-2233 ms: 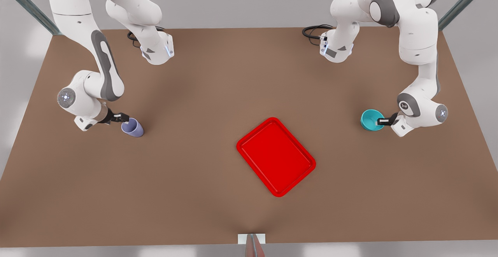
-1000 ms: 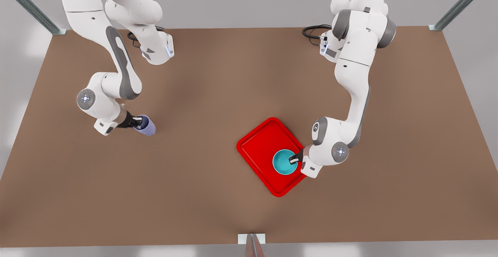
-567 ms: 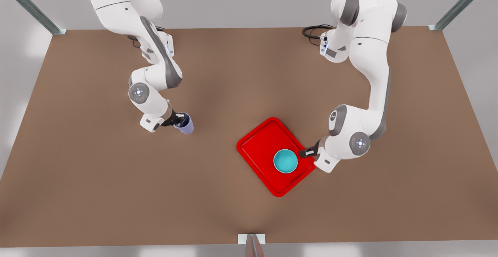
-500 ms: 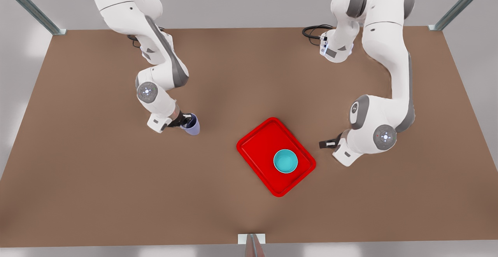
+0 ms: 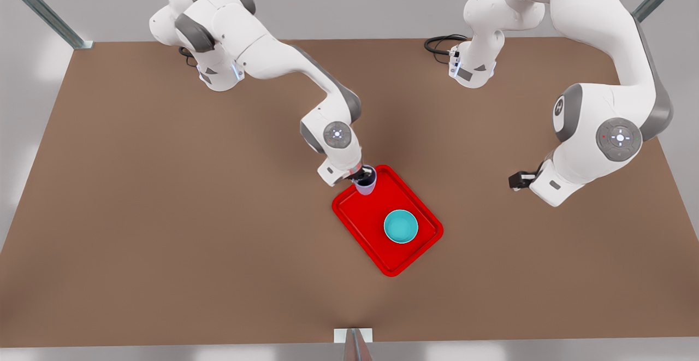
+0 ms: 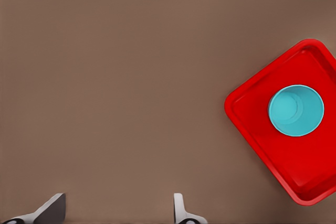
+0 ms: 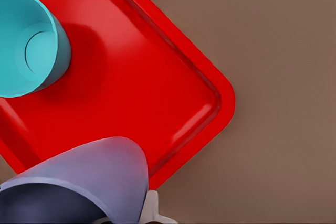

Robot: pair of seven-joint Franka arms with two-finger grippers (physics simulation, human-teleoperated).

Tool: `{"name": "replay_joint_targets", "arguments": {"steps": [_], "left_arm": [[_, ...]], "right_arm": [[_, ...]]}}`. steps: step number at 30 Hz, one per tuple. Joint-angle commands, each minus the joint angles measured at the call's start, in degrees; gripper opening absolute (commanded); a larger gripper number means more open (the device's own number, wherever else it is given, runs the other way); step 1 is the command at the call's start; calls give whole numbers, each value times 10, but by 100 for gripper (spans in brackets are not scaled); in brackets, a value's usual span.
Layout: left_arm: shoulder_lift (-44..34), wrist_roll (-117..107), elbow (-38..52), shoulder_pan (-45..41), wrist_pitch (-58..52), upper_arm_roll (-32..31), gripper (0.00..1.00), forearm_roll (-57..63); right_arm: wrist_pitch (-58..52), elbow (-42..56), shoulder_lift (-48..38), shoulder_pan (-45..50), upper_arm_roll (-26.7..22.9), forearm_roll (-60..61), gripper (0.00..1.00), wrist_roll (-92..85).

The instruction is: Place the bowl on the tray with the left arm and the cup on the tray with the right arm

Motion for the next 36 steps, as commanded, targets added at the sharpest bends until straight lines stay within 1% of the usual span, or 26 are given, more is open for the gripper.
{"name": "replay_joint_targets", "arguments": {"steps": [1, 3, 7, 10, 12, 13, 14, 15, 16, 17, 18, 19, 21, 22, 27, 36], "left_arm": [[0, 0, 0, -1, 0, 0, 100, 5], [4, -2, -1, -1, -1, 0, 100, 4], [3, -6, -3, -4, -5, 0, 100, 4], [4, -7, -4, -6, -6, 0, 100, 4], [3, -7, -4, -6, -19, 0, 100, 4], [3, -7, -4, -6, -19, 0, 100, 4], [2, -7, -4, -6, -20, 0, 100, 4], [2, -7, -4, -6, -20, 0, 100, 4], [1, -7, -4, -6, -20, 0, 100, 4], [1, -7, -4, -6, -20, -1, 100, 4], [0, -7, -4, -6, -20, -1, 100, 3], [0, -7, -4, -6, -20, 0, 100, 3], [-2, -7, -4, -6, -20, 0, 100, 2], [-2, -8, -4, -6, -21, 0, 100, 2], [-4, -17, -4, -7, -25, -2, 100, 2], [-5, -21, -4, -7, -30, -3, 100, 1]], "right_arm": [[2, 2, 3, 0, -4, -3, 21, 2], [4, 18, 23, 0, -26, -3, 21, 0], [6, 60, 53, 5, -39, -2, 21, 2], [5, 98, 85, 34, -55, 3, 21, 5], [4, 91, 86, 42, -54, 3, 23, 9], [5, 83, 86, 42, -54, 1, 25, 9], [5, 81, 86, 46, -53, 4, 36, 9], [4, 81, 86, 46, -54, -2, 57, 7], [4, 80, 85, 45, -54, -3, 72, 8], [4, 80, 85, 46, -54, 3, 80, 8], [5, 80, 85, 46, -54, 4, 84, 8], [4, 80, 85, 46, -54, 4, 94, 8], [5, 81, 85, 46, -55, 3, 95, 8], [5, 80, 83, 46, -55, 1, 100, 7], [5, 59, 47, 46, -53, -1, 100, 10], [13, 57, 55, 41, -55, -2, 100, 4]]}}
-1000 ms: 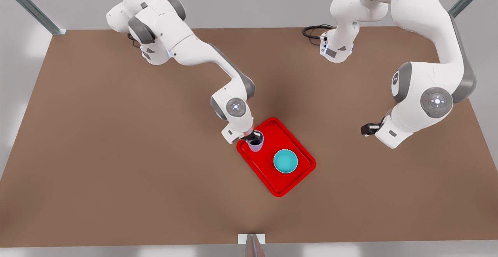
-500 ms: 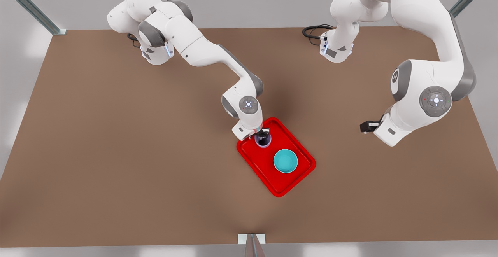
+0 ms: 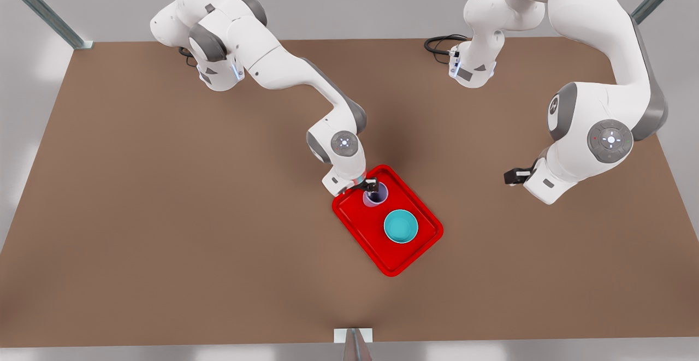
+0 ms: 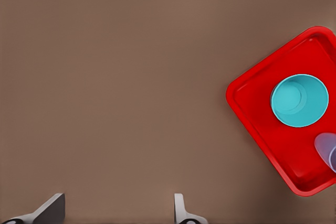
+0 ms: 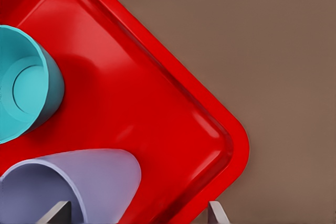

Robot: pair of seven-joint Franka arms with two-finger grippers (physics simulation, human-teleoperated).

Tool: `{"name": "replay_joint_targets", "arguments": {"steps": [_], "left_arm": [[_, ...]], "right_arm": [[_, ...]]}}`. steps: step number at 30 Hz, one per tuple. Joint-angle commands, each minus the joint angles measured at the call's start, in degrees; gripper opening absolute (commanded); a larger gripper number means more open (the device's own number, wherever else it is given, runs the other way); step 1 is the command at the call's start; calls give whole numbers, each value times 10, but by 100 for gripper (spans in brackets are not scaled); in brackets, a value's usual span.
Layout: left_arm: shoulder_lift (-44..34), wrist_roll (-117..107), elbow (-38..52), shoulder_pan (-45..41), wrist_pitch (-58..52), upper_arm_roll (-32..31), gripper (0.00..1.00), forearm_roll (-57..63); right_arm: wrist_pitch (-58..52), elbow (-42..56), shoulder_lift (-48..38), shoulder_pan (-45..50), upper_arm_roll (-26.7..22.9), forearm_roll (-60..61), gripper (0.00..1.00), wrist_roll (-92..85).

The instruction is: Place the bowl on the tray with the left arm and the cup on the tray with the right arm

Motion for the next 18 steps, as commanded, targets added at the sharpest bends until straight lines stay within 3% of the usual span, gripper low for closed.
{"name": "replay_joint_targets", "arguments": {"steps": [1, 6, 10, 11, 13, 18], "left_arm": [[0, 0, 0, 0, 0, 0, 100, 0], [-7, 0, 0, -1, -7, -1, 100, 0], [-5, -2, 2, -1, -8, -6, 100, -3], [-5, -2, 3, -1, -7, -8, 100, -2], [-4, -3, 3, -4, -8, -8, 100, -1], [-4, -2, 3, -7, -8, -8, 100, 0]], "right_arm": [[0, 0, 0, 0, 0, 0, 100, -1], [-9, -31, -58, -4, 0, 0, 100, -4], [-97, -226, -335, -117, -4, 2, 100, -75], [-235, -231, -389, -200, -8, -2, 100, -242], [-309, -229, -432, -358, -4, -3, 100, -433], [-361, -204, -428, -456, -16, -15, 100, -554]]}}
